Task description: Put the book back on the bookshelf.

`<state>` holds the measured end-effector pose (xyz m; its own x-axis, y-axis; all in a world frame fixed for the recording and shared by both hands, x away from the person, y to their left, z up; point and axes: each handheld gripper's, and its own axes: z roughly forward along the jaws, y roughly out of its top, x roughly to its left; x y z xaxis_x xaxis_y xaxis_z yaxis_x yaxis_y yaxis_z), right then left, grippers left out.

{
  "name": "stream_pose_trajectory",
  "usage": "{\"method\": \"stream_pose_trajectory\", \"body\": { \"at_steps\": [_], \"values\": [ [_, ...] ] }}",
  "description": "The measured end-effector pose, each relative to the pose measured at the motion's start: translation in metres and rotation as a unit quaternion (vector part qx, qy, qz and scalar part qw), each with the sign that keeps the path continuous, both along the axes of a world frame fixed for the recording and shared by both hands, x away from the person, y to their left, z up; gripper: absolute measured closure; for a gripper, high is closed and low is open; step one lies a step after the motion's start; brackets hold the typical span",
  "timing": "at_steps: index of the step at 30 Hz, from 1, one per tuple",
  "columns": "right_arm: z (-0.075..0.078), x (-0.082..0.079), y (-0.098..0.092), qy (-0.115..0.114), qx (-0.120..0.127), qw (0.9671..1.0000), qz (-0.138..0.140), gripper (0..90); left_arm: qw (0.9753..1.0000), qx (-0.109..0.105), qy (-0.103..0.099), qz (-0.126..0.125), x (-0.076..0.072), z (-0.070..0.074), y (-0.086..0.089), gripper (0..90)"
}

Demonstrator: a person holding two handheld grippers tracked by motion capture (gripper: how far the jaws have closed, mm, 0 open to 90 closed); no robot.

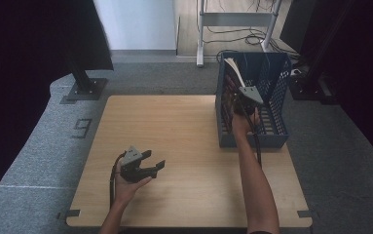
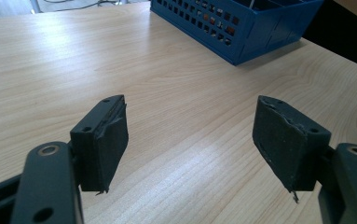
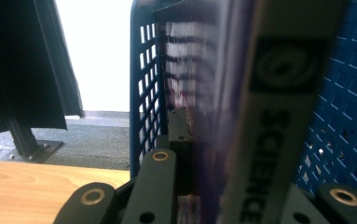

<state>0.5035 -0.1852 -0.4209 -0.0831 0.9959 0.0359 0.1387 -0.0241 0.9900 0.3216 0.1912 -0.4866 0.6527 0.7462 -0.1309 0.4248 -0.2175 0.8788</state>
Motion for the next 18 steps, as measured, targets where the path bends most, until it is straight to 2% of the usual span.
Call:
{"method": "stream_pose_trajectory", "body": {
  "at_steps": [9, 14, 18],
  "values": [
    [0.001, 0.012, 0.007, -0.024, 0.001, 0.9996, -0.011, 81.9, 1.0000, -0.002, -0.001, 0.005, 0.001, 0.000, 0.004, 26.7],
    [-0.005, 0.015, 0.012, -0.020, -0.005, 0.9998, -0.001, 81.7, 1.0000, -0.003, -0.001, 0.007, 0.001, 0.000, 0.004, 26.7],
    [-0.012, 0.011, 0.018, -0.028, -0.013, 0.9993, 0.022, 79.7, 1.0000, -0.002, -0.003, 0.006, 0.000, 0.001, 0.004, 26.8]
  ]
}}
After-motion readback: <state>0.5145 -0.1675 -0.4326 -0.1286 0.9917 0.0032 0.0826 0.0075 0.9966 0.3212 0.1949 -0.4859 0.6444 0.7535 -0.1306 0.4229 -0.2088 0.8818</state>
